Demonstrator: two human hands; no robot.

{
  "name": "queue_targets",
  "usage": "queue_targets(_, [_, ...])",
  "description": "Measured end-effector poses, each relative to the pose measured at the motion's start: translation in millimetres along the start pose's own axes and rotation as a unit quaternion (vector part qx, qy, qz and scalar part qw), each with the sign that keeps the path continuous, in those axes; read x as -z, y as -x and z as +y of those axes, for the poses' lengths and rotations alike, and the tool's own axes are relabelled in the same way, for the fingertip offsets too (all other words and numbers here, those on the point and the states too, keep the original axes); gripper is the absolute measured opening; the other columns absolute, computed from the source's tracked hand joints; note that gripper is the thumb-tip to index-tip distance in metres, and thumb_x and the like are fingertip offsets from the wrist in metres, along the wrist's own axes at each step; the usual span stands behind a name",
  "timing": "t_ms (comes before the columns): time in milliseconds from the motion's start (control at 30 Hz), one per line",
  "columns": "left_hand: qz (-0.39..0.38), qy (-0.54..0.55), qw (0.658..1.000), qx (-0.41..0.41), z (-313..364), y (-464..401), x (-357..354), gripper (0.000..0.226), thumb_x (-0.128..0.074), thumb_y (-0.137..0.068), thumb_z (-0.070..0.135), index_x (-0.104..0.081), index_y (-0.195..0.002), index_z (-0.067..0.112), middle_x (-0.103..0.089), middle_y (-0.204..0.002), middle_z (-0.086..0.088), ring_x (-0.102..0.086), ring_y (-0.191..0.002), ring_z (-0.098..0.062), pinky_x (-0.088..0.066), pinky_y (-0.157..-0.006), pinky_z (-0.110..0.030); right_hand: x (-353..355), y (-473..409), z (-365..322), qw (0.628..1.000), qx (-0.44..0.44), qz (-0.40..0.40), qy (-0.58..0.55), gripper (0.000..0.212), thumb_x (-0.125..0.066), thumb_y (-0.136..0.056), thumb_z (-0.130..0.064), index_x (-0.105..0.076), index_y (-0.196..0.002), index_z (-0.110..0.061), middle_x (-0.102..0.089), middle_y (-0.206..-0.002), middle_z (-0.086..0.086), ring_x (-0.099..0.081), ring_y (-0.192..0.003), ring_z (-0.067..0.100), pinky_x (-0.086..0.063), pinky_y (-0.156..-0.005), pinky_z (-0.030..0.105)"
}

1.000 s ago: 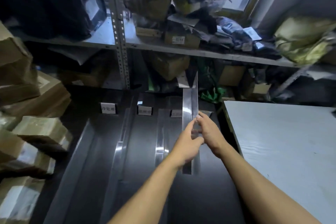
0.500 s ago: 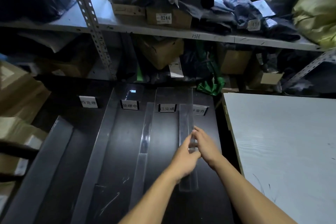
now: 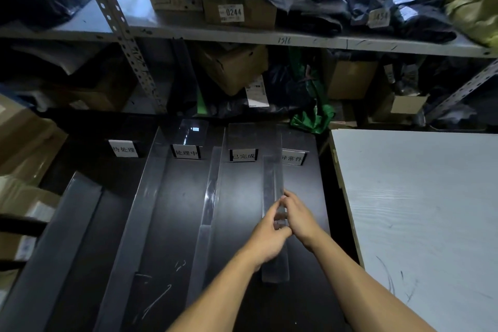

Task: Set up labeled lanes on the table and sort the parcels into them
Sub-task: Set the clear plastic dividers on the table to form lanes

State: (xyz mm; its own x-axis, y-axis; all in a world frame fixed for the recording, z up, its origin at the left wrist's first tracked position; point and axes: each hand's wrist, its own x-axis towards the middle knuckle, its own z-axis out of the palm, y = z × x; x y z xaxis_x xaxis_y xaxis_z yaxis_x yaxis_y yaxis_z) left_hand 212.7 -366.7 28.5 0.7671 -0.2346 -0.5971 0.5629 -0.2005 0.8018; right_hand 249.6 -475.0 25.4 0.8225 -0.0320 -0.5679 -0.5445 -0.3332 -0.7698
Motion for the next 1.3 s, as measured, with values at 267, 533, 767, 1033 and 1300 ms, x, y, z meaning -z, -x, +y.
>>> queue_targets(267, [0.001,0.001,1.000,0.019,-20.0,-2.4,-0.1,0.072,-0.056,-0.088,0.013,-0.031,-0.145,0.051,-0.055,-0.133,0.012,-0.054,-0.123,-0.009,-0.047,-0.105,-0.035,-4.0,2.5,9.7,1.000,-0.013,-0.024,0.011,0.050,-0.033,-0.100,-0.032,-0.036,-0.149,-0.029,-0.048,-0.142,0.001,-0.056,-0.115,0.012,-0.048,-0.098,0.033])
queue_targets(533, [0.017,0.003,1.000,0.009,-21.9,-2.0,2.6,0.069,-0.055,-0.092,0.019,-0.027,-0.148,0.049,-0.042,-0.150,0.004,-0.043,-0.136,-0.016,-0.045,-0.103,-0.029,-6.1,4.6,9.1,0.999,0.002,-0.014,0.041,0.050,-0.032,-0.103,-0.029,-0.032,-0.152,-0.024,-0.040,-0.153,-0.001,-0.043,-0.123,0.009,-0.033,-0.097,0.024])
queue_targets(767, [0.075,0.018,0.997,-0.022,-13.3,9.2,13.9,0.057,-0.056,-0.096,0.026,-0.034,-0.143,0.050,-0.048,-0.138,0.007,-0.052,-0.122,-0.010,-0.049,-0.087,-0.024,-5.9,13.0,-0.2,0.995,0.046,0.077,0.052,0.053,-0.044,-0.101,-0.035,-0.033,-0.151,-0.021,-0.042,-0.153,0.006,-0.041,-0.138,0.019,-0.032,-0.103,0.026])
queue_targets(1033, [0.153,0.014,0.982,-0.107,18.8,55.7,64.7,0.042,-0.054,-0.097,0.028,-0.046,-0.133,0.048,-0.058,-0.113,0.018,-0.060,-0.085,-0.005,-0.046,-0.064,-0.018,-35.0,64.3,-57.9,0.973,0.174,0.130,0.080,0.045,-0.049,-0.099,-0.037,-0.046,-0.142,-0.025,-0.057,-0.131,-0.006,-0.053,-0.111,0.005,-0.040,-0.092,0.023])
queue_targets(1300, [0.231,-0.057,0.954,-0.181,8.3,139.5,171.2,0.026,-0.053,-0.098,0.028,-0.056,-0.123,0.035,-0.062,-0.102,0.019,-0.058,-0.094,0.005,-0.043,-0.069,-0.016,-140.9,137.8,-106.6,0.972,0.216,0.071,0.065,0.043,-0.047,-0.098,-0.042,-0.046,-0.140,-0.031,-0.060,-0.119,-0.012,-0.062,-0.108,0.011,-0.048,-0.094,0.030])
